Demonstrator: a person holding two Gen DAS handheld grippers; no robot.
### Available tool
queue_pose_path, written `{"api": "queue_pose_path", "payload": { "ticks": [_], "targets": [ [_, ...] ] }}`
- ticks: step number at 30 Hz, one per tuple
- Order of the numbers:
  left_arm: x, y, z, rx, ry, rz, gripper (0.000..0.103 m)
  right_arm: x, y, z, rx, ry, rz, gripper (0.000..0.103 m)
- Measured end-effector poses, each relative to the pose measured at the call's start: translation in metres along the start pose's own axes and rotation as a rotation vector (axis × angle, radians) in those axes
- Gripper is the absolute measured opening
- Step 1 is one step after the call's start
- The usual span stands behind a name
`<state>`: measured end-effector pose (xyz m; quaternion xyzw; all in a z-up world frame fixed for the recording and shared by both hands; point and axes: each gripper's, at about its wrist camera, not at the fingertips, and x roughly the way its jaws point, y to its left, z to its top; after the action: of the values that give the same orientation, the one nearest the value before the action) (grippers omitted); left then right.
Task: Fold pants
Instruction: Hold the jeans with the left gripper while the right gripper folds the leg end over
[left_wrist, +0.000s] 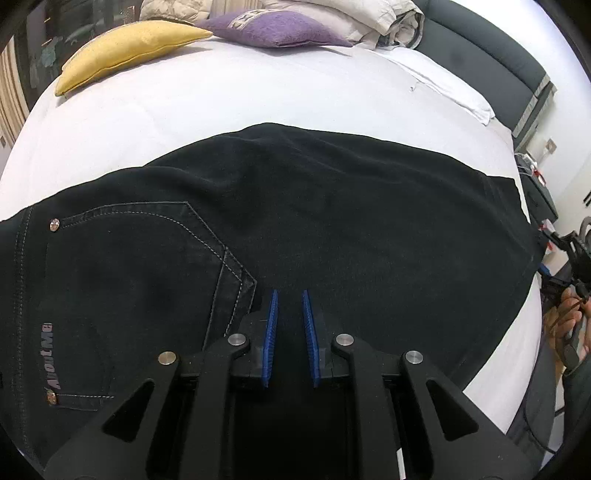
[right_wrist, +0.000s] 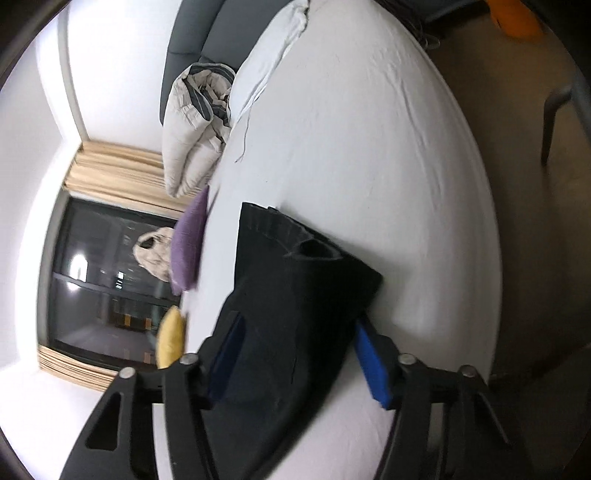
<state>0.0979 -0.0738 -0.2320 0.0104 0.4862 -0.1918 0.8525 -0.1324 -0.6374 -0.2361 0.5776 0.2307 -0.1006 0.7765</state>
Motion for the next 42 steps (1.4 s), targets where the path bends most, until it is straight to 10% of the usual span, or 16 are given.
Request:
{"api": "queue_pose_path", "payload": {
  "ticks": [7, 23, 27, 42],
  "targets": [
    [0.004, 0.006, 0.005, -0.016, -0.014, -0.02, 0.014, -0.004, -0.029, 0.009, 0.14, -0.006, 0.098, 0.047],
    [0.005, 0.003, 0.008, -0.015, -0.032, -0.012, 0.014, 0.003, -0.012, 0.013, 0.06, -0.013, -0.005, 0.05],
    [0.005, 0.004, 0.008, -0.022, -0.034, -0.021, 0.014, 0.004, -0.025, 0.02, 0.105, -0.032, 0.004, 0.018],
    [0.002, 0.004, 0.015, -0.092, -0.012, -0.051, 0.014, -0.003, 0.009, 0.02, -0.04, -0.06, -0.092, 0.012]
  ]
}}
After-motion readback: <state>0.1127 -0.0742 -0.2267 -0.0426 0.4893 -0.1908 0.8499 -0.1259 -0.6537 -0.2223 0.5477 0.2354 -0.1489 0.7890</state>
